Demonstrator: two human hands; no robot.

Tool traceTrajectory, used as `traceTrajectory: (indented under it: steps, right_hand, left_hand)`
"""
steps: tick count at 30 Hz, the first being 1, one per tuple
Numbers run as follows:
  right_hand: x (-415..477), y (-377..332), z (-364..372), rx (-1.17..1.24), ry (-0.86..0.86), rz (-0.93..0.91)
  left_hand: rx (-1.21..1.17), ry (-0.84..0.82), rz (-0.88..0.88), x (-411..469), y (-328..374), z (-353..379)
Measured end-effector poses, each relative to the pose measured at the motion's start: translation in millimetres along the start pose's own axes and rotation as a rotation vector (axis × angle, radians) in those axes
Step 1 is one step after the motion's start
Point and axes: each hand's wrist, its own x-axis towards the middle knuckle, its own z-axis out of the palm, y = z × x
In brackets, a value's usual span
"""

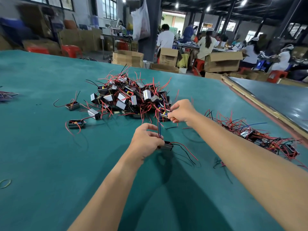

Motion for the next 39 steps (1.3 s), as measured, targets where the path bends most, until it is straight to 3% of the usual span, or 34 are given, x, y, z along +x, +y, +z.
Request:
traceTrajectory:
  steps: [3, 10, 13, 19, 21, 24, 27, 30, 33, 39]
  right_hand:
    - [-17.4, -0.5, -25.3, 0.36, -0.028, 0.025]
    - [-70.8, 28.7, -66.7, 0.689, 0.041, -0.013]
    - [-92.5, 49.1, -68.4, 0.501, -0.048, 0.034]
    - [-110.6, 83.2, -63.8, -0.005, -0.456, -0.023]
    - [-107.4, 87.9, -61.0, -0.166, -0.415, -0.059]
    - [-101.4, 93.4, -56.5, -0.445, -0.112, -0.139]
    - [-106.5, 93.1, -43.4, -0.396, 0.006, -0.233]
    - [-112.1, 94.2, -30.3, -0.386, -0.024, -0.306]
    - [-114.4, 95.6, -33.6, -0.384, -0.047, -0.316]
    - [-119.0, 106.5, -55.7, -0.4, -0.32, -0.344]
  left_hand:
    - [0.008, -0.075, 0.006, -5.3, 2.8, 2.7]
    - [0.015, -0.155, -0.003, -13.8, 6.6, 8.2]
    - [-0.058, -0.2, -0.012, -17.3, 12.0, 6.7]
    - [-0.014, -0.307, -0.058, -21.4, 13.7, 9.9]
    - [0.058, -0.344, -0.062, -22.4, 11.4, 10.2]
    - [0.086, -0.361, -0.052, -23.0, 8.7, 14.1]
    - [0.279, -0.232, 0.066, -19.5, 5.3, 19.0]
    - [0.597, -0.099, 0.148, -16.1, 2.4, 18.8]
    - [0.759, -0.07, 0.131, -18.0, 1.6, 13.9]
    - [0.542, -0.173, 0.062, -20.7, 5.3, 14.6]
